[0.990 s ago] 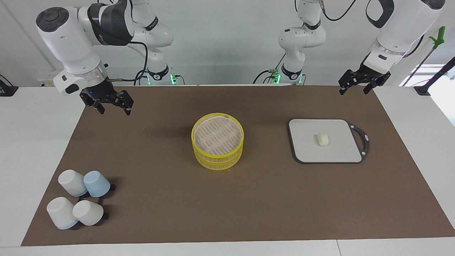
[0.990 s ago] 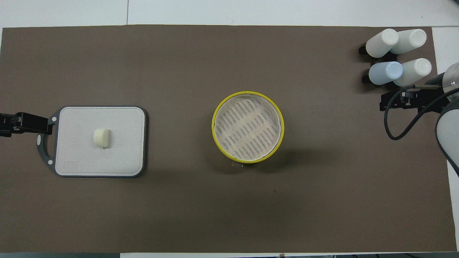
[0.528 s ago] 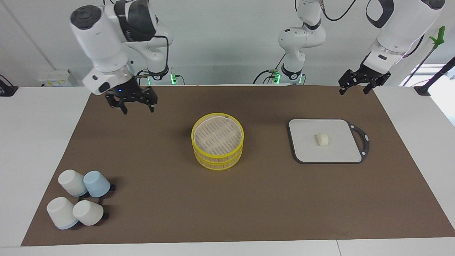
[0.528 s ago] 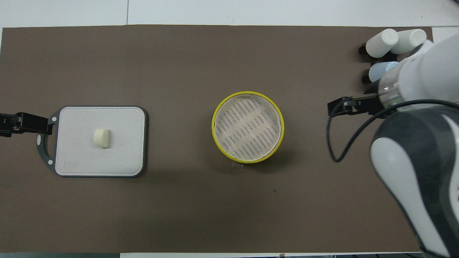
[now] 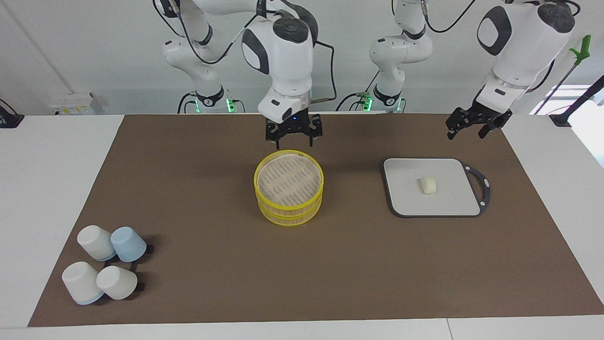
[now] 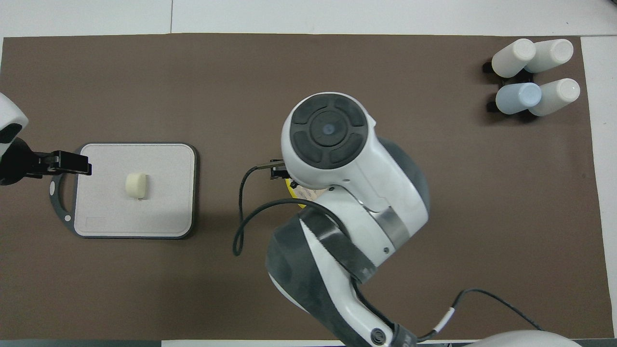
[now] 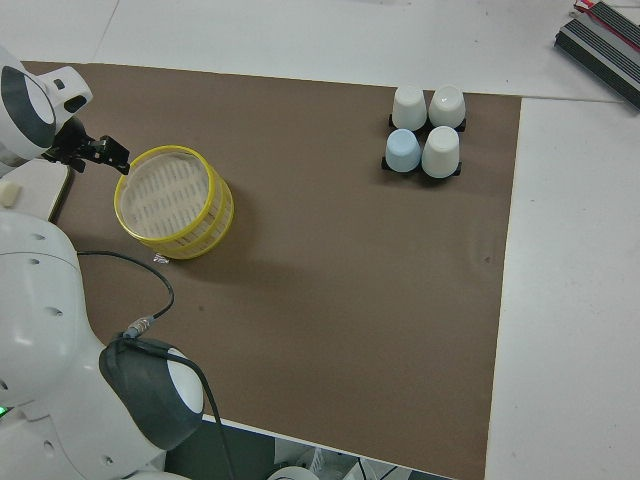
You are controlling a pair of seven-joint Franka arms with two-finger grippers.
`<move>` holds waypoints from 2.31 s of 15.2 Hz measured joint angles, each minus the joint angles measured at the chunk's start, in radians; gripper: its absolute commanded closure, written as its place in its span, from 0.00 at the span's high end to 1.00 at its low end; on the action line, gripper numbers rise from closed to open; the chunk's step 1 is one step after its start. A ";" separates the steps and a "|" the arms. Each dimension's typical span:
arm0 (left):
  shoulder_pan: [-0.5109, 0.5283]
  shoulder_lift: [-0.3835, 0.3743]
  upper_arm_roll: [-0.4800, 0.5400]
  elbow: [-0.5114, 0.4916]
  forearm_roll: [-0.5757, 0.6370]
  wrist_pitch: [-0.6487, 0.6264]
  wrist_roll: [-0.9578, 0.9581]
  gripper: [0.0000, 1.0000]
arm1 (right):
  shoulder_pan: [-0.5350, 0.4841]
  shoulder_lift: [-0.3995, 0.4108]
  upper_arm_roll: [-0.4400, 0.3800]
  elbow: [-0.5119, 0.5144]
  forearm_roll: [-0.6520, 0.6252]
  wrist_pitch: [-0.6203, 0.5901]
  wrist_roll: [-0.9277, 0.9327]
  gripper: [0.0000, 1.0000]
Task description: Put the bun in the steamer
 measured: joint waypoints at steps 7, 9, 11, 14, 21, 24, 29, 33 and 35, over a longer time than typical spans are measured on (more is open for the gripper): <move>0.000 0.019 -0.004 -0.310 0.000 0.347 -0.003 1.00 | 0.046 0.130 -0.002 -0.033 -0.057 0.175 0.038 0.98; -0.003 0.051 -0.005 -0.346 0.000 0.423 -0.013 1.00 | 0.048 0.125 -0.001 -0.083 -0.057 0.234 0.038 0.86; -0.009 0.100 -0.009 -0.356 0.000 0.484 -0.034 1.00 | 0.054 0.110 -0.001 -0.140 -0.057 0.277 0.038 0.77; -0.010 0.152 -0.012 -0.362 0.000 0.551 -0.043 1.00 | 0.055 0.089 -0.002 -0.183 -0.057 0.294 0.038 0.58; -0.010 0.177 -0.012 -0.373 0.000 0.580 -0.046 0.69 | 0.053 0.070 -0.006 -0.226 -0.058 0.319 0.037 0.00; -0.010 0.177 -0.012 -0.373 0.000 0.582 -0.048 0.40 | 0.052 0.067 -0.009 -0.234 -0.064 0.329 -0.009 0.00; -0.010 0.177 -0.012 -0.373 0.000 0.587 -0.048 0.15 | 0.051 0.065 -0.010 -0.233 -0.067 0.328 -0.046 0.00; -0.010 0.177 -0.012 -0.372 0.000 0.587 -0.048 0.14 | 0.030 0.060 -0.012 -0.144 -0.088 0.215 -0.048 0.00; -0.011 0.177 -0.013 -0.362 0.000 0.583 -0.048 0.14 | 0.006 0.048 -0.013 -0.074 -0.092 0.118 -0.084 0.00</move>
